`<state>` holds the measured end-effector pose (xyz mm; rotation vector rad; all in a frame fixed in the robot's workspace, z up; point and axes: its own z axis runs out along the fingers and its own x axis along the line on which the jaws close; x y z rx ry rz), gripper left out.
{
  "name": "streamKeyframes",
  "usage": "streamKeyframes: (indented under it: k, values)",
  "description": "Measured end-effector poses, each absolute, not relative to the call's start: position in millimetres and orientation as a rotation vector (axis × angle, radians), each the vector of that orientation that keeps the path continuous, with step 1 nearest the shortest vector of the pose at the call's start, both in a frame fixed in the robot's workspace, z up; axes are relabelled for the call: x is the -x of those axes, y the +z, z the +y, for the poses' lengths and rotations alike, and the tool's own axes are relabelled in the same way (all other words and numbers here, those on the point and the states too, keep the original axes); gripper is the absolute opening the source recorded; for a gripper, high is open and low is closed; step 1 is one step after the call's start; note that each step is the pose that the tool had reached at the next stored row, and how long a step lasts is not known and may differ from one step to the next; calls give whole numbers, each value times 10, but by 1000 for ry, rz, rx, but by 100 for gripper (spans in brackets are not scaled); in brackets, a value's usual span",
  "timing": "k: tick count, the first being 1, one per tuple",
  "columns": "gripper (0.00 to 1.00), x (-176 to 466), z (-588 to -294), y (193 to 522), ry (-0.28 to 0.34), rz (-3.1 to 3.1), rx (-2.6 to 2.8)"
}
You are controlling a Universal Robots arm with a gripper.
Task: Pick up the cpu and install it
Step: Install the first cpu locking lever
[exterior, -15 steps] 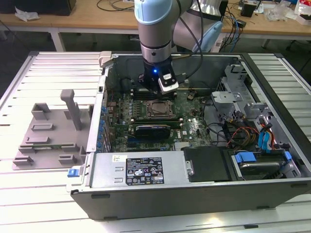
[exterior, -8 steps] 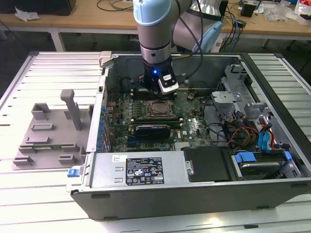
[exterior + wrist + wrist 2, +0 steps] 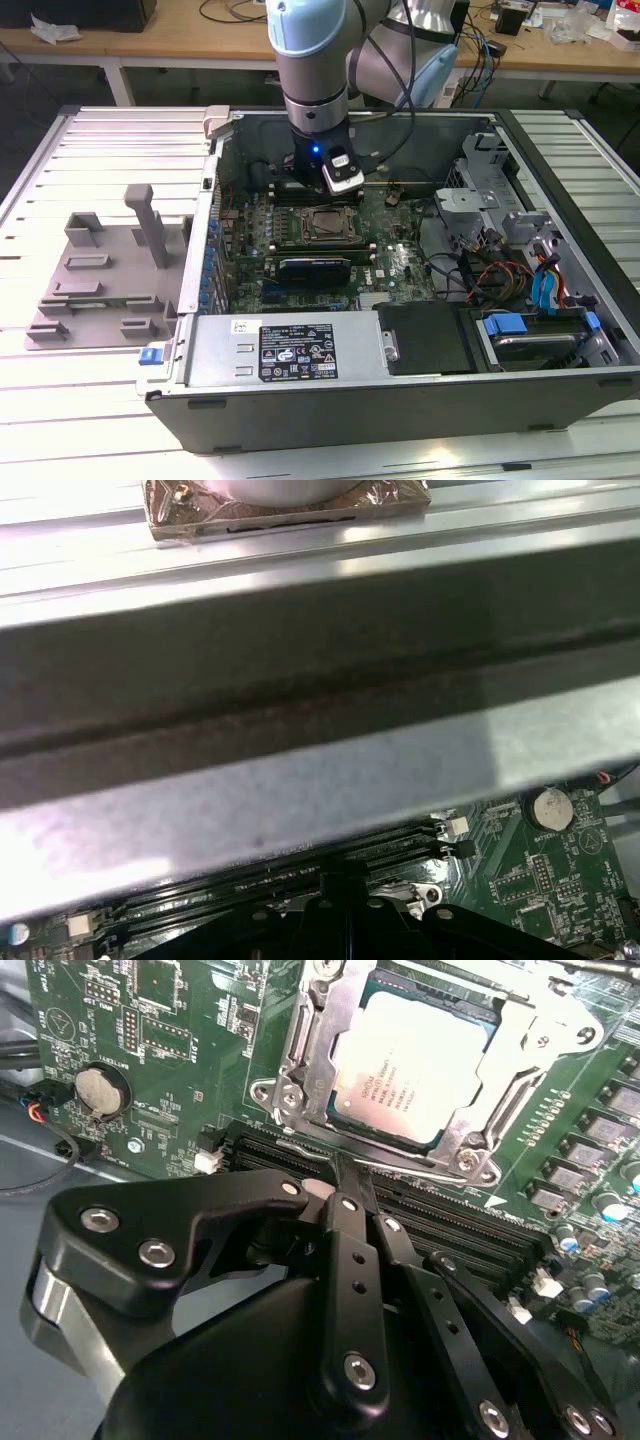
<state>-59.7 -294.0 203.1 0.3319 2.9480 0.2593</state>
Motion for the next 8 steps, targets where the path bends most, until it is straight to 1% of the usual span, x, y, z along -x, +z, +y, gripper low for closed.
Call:
streamKeyframes:
  k: [8]
  values:
    - [11, 647, -2940, 1981, 262, 2922, -325]
